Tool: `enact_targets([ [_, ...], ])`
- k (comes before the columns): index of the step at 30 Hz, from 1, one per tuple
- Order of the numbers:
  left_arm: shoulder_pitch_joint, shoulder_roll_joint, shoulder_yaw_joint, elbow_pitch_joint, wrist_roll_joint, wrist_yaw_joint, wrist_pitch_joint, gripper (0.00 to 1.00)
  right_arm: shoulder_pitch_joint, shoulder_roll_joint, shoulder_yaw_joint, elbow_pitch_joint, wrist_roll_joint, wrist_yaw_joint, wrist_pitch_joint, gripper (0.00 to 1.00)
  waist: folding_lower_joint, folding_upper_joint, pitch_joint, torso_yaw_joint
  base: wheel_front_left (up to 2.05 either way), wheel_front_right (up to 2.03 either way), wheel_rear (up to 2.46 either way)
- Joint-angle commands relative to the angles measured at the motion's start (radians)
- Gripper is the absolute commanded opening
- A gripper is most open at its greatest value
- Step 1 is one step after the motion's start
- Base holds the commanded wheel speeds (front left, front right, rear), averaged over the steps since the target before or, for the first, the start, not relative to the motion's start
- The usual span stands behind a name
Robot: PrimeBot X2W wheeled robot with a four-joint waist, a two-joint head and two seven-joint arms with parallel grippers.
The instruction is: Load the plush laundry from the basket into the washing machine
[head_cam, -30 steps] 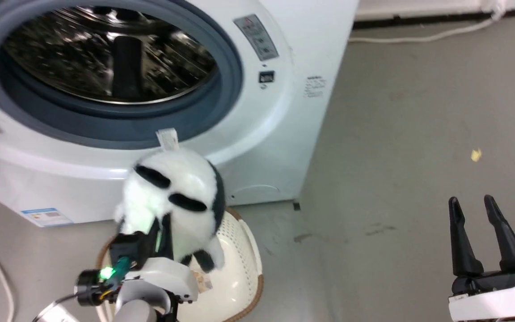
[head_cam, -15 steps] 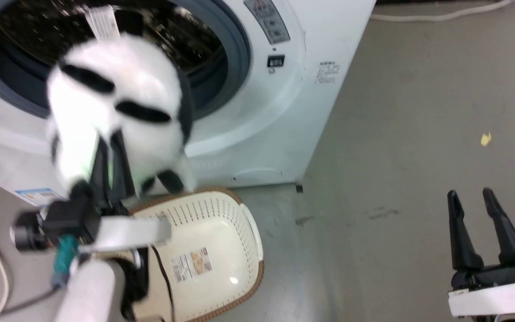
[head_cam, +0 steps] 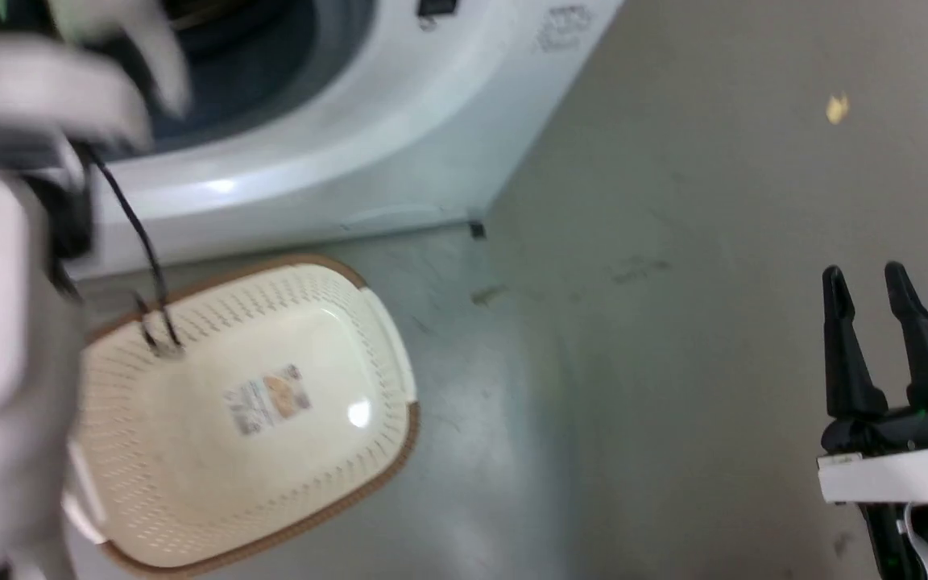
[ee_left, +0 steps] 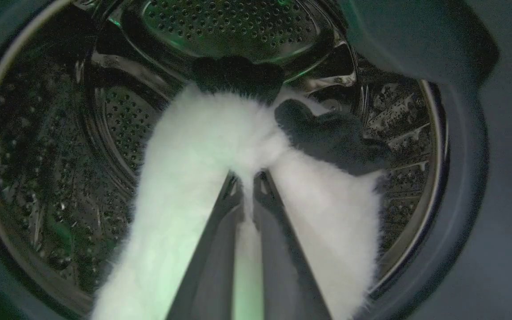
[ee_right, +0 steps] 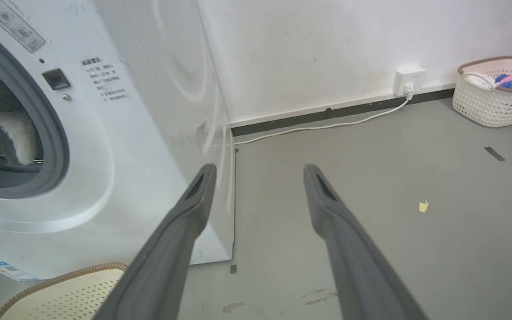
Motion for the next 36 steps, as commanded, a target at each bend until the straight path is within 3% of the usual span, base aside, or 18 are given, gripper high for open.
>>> enact_targets([
  [1,-0.054,0.015,-0.003,0.013,0.013,-0.007,0.009,0.0,-0.019,-0.001,0.004,0.005,0.009,-0.001,-0.004,1.0,-0.0002,0.0,0.07,-0.056,0.0,0.0,0.0],
  [11,-0.431,0.133,-0.069,0.326,0.134,-0.061,0.168,0.0,-0.081,0.02,0.037,0.026,0.048,-0.001,-0.004,1.0,-0.0002,0.0,0.177,-0.129,0.0,0.0,0.0],
  [16,-0.487,0.176,-0.139,0.478,0.185,-0.136,0.292,0.0,-0.1,0.025,0.044,0.031,0.06,-0.001,-0.004,1.0,-0.0002,0.0,0.209,-0.143,0.0,0.0,0.0],
  [20,-0.506,0.181,-0.159,0.535,0.188,-0.16,0.316,0.0,-0.107,0.024,0.039,0.032,0.064,-0.001,-0.004,1.0,-0.0002,0.0,0.222,-0.14,0.0,0.0,0.0],
  [25,-0.498,0.157,-0.153,0.574,0.163,-0.144,0.274,0.0,-0.114,0.018,0.031,0.032,0.059,-0.001,-0.004,1.0,-0.0002,0.0,0.215,-0.122,0.0,0.0,0.0],
  [26,-0.494,0.152,-0.152,0.58,0.156,-0.14,0.257,0.03,-0.115,0.016,0.029,0.031,0.057,-0.001,-0.004,1.0,-0.0002,0.0,0.21,-0.117,0.0,0.0,0.0],
  [28,-0.483,0.14,-0.144,0.59,0.141,-0.127,0.216,1.0,-0.115,0.012,0.025,0.027,0.052,-0.001,-0.004,1.0,-0.0002,0.0,0.196,-0.107,0.0,0.0,0.0],
  [36,-0.38,0.029,-0.04,0.644,-0.024,-0.098,-0.007,1.0,-0.084,-0.009,0.005,0.016,0.014,-0.001,-0.004,1.0,-0.0002,0.0,0.069,-0.049,0.0,0.0,0.0],
])
